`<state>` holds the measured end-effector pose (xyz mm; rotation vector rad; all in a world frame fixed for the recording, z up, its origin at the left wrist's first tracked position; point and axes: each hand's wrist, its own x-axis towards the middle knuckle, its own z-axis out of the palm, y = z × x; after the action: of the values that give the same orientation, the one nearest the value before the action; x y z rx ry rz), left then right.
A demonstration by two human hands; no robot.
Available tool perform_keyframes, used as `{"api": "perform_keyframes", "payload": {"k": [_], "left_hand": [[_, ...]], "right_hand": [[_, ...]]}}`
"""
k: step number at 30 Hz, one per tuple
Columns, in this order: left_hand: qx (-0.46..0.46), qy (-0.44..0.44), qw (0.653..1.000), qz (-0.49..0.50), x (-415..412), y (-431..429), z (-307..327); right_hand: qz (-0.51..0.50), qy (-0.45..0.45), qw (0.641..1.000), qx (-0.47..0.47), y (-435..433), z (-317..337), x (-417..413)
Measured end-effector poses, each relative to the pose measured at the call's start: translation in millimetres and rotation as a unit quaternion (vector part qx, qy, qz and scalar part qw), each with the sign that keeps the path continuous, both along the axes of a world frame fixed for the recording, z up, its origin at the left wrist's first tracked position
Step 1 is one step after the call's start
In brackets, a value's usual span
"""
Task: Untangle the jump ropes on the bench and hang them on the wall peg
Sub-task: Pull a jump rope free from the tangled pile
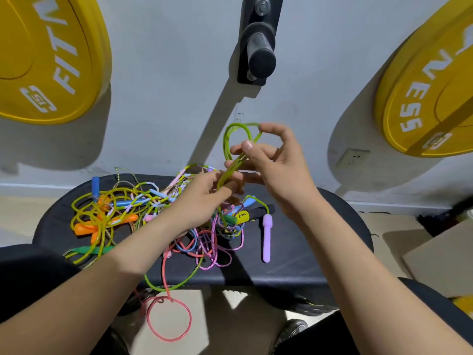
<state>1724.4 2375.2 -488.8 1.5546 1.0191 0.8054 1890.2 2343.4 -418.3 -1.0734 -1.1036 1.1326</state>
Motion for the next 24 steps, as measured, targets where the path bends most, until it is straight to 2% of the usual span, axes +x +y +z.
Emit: {"api": "perform_keyframes", "payload": {"k": [3,5,7,9,12,14,16,17,20,24], "left_hand": [[-0.032,0.022,0.999,0.028,-2,-1,0],[-0.077,0.011,0.995,0.055,-3,0,-3],[-0.098,-0.010,0.993,0.069,-5,2,-4],[-0.099,-0.023,0.992,0.075,-7,3,-2],[-0.101,-0.039,0.991,0.076,-12,5,-2],[-0.106,-0.056,0.989,0.086,-15,8,-2],[-0.102,-0.071,0.987,0.106,-20,11,-1],[-0.100,-0.081,0.984,0.121,-23,13,0],[-0.121,-0.109,0.972,0.171,-31,22,-3],[-0.181,-0.115,0.955,0.207,-40,32,-9]], "right_hand": [[-0.094,0.012,0.994,-0.059,9,-14,6],[-0.179,-0.101,0.976,-0.075,11,-31,13],[-0.210,-0.270,0.934,-0.104,11,-48,19],[-0.120,-0.408,0.894,-0.143,12,-62,19],[0.080,-0.472,0.867,-0.139,7,-79,5],[0.141,-0.510,0.843,-0.094,5,-94,-5],[0.150,-0.559,0.813,-0.065,8,-104,-7],[0.135,-0.575,0.805,-0.053,11,-104,-5],[0.032,-0.573,0.819,0.009,20,-89,3],[-0.172,-0.506,0.841,0.087,26,-50,5]]}}
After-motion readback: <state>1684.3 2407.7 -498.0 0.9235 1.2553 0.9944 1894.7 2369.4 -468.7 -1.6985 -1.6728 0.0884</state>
